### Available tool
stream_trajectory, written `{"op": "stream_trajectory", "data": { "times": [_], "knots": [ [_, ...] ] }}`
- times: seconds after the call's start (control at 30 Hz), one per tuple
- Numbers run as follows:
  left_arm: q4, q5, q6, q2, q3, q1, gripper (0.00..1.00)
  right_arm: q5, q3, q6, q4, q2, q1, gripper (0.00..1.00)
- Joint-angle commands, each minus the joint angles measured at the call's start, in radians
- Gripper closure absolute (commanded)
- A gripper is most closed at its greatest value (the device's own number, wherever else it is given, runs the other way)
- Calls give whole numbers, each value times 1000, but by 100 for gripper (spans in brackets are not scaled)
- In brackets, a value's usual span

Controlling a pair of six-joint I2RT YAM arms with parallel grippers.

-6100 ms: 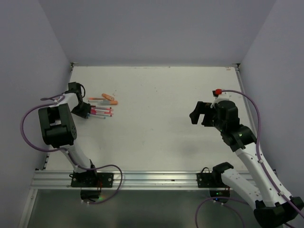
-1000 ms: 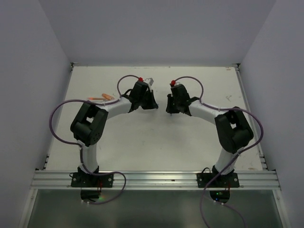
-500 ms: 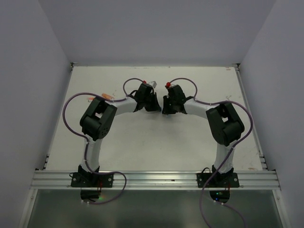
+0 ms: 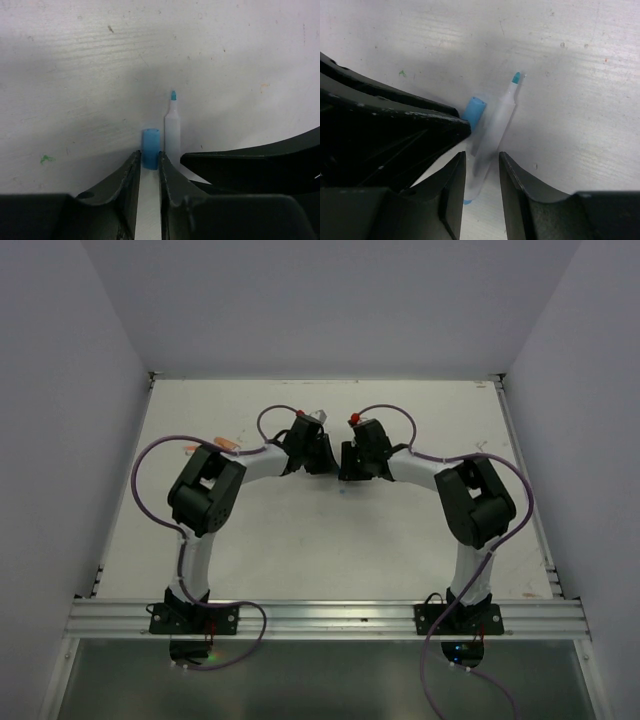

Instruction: Open the pen caps

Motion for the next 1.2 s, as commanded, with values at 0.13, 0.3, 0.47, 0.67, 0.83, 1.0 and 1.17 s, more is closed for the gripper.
{"op": "stream_trajectory", "data": {
  "times": [0.13,0.3,0.47,0.67,0.83,1.0,1.17],
  "knots": [
    [-76,-118,-30,-225,-34,25,64,18,-11,-3,-47,-188,-5,54],
    [-183,-211,-32,-414,-76,54,41,39,-37,-26,-112,-367,-5,36],
    [-324,-343,-88,-601,-169,154,21,68,-90,-65,-158,-528,-5,16],
    [-437,-505,-171,-754,-326,342,18,56,-166,-79,-176,-695,-3,2],
    [-475,-515,-196,-733,-369,468,23,41,-215,-80,-170,-771,-5,2],
    [-471,-488,-200,-626,-351,568,35,32,-239,-80,-155,-811,-3,2],
    [-494,-477,-202,-492,-301,623,47,33,-264,-79,-147,-831,-5,2]
  ]
}}
